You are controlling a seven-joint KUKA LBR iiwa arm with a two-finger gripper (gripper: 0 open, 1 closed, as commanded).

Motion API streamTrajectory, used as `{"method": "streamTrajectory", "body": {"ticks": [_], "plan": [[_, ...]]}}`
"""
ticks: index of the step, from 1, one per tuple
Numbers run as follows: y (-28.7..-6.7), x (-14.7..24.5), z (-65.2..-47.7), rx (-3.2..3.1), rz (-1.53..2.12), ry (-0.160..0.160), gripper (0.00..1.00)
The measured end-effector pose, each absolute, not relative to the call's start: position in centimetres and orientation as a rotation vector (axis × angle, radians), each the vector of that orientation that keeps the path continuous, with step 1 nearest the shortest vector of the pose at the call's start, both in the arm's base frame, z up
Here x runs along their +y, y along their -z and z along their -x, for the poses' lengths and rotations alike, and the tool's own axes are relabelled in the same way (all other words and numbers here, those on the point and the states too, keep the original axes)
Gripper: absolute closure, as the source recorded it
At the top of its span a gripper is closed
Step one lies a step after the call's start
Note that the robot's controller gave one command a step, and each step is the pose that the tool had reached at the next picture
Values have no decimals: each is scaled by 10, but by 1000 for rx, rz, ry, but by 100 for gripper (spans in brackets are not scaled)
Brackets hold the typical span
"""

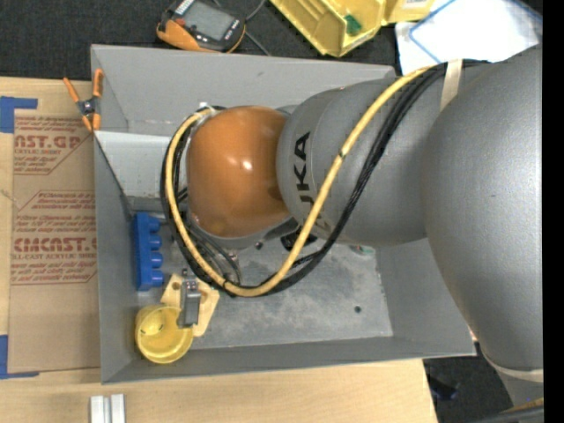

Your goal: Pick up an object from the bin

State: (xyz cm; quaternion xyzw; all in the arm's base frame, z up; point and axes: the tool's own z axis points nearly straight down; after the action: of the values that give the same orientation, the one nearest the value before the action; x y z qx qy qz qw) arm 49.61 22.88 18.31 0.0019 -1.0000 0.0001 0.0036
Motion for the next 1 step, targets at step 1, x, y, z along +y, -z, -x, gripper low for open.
{"method": "streamTrajectory", "body": {"ticks": [1], "plan": [[-187, 228, -498, -3141, -2, 3, 0]]}}
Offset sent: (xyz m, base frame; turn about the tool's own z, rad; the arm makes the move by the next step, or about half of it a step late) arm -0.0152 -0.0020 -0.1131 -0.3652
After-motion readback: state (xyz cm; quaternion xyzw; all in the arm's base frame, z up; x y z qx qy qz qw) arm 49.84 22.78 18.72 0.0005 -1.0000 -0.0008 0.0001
